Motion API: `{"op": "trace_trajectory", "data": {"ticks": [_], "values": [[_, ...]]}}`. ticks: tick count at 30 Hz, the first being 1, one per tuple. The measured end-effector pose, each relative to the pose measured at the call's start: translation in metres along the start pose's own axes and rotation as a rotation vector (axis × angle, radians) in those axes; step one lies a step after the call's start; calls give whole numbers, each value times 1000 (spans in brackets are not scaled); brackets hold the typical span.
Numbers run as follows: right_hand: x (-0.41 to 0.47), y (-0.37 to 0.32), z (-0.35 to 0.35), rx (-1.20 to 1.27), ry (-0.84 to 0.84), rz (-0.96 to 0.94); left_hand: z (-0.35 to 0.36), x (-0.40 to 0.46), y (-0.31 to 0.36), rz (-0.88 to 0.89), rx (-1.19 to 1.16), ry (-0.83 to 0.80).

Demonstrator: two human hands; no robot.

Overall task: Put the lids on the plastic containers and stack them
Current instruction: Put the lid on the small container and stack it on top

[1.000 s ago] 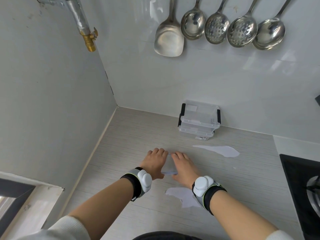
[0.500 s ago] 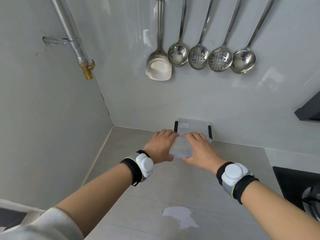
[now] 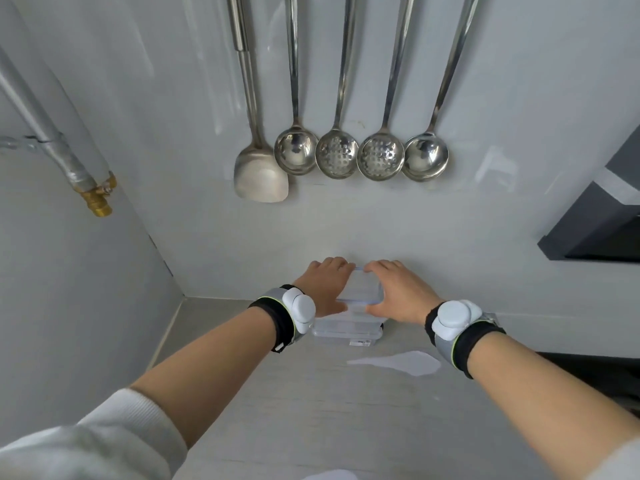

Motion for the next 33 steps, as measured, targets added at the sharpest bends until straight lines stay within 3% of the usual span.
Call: {"op": "trace_trajectory", "data": {"ticks": [9,17,33], "values": [[34,13,20,58,14,-41,12,18,-21,-19,-45,-7],[38,14,31,76,97,-13,17,18,-20,-11,-28,162],[0,-13,27,-42,87,45,15,-1,3,-44,153,71]]}}
Point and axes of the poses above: each hand's wrist, its own x-axis towards the middle knuckle, its own z-axis out of the palm, y = z × x, the point moved 3 cm from there along x, towards the middle knuckle, and after that the axes turned 15 degrees about z, right-handed, at the moved point
